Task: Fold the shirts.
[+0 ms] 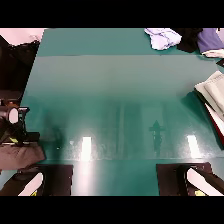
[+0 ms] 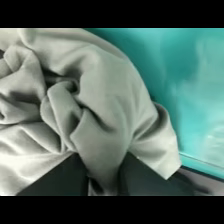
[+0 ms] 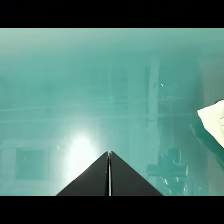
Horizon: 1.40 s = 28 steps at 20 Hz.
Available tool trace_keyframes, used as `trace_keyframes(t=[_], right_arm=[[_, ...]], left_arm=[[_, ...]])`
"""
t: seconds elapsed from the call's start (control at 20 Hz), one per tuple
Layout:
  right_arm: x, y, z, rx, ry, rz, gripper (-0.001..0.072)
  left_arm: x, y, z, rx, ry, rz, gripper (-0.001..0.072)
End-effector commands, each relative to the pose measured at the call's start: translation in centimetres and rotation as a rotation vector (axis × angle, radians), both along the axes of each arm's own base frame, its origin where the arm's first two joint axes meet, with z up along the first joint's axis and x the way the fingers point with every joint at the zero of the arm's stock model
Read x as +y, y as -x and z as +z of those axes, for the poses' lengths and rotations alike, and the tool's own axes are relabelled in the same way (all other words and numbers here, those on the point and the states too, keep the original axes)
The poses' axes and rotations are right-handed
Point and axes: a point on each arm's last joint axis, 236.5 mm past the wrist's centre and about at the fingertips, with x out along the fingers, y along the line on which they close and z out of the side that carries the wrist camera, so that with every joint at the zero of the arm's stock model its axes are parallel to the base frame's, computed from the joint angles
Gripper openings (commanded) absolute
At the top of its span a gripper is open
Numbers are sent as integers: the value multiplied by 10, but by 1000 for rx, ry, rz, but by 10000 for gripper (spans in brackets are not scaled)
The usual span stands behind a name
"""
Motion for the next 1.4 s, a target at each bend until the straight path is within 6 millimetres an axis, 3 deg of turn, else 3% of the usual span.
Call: trace_keyframes(t=[0.0, 0.15, 0.25, 0.35, 0.45, 0.55, 0.65, 0.75, 0.95, 1.0, 1.1, 1.15, 1.2, 1.25, 1.35], right_arm=[[1, 0, 0, -1, -2, 1, 18], [1, 0, 0, 0, -3, 1, 19], [3, 0, 1, -3, -9, 5, 19], [12, -1, 5, -16, -45, 24, 19], [19, -3, 9, -32, -76, 39, 19], [26, -5, 13, -45, -103, 52, 18], [28, -4, 13, -44, -112, 58, 18], [29, -2, 12, -35, -113, 62, 18], [31, 2, 9, -14, -115, 70, 18], [31, 3, 8, -9, -115, 72, 18], [32, 6, 6, 5, -116, 78, 18], [33, 6, 5, 10, -117, 80, 18], [33, 7, 5, 12, -117, 81, 18], [33, 8, 4, 15, -117, 82, 18], [33, 8, 3, 20, -118, 84, 18]], left_arm=[[-41, -49, 39, -174, 182, -64, 33], [-106, -110, 142, -479, 446, -169, 33], [-151, -127, 222, -674, 621, -302, 33], [-186, -131, 296, -862, 759, -403, 33], [-211, -130, 343, -977, 833, -477, 32], [-240, -124, 356, -969, 882, -573, 32], [-275, -128, 348, -913, 940, -647, 33], [-310, -137, 321, -811, 987, -693, 32], [-376, -126, 225, -469, 997, -855, 33], [-383, -124, 198, -396, 963, -898, 33], [-394, -132, 164, -337, 932, -920, 35], [-398, -141, 155, -340, 931, -903, 166], [-400, -151, 149, -360, 926, -882, 532], [-398, -159, 148, -375, 924, -852, 621], [-377, -167, 149, -362, 911, -807, 623]])
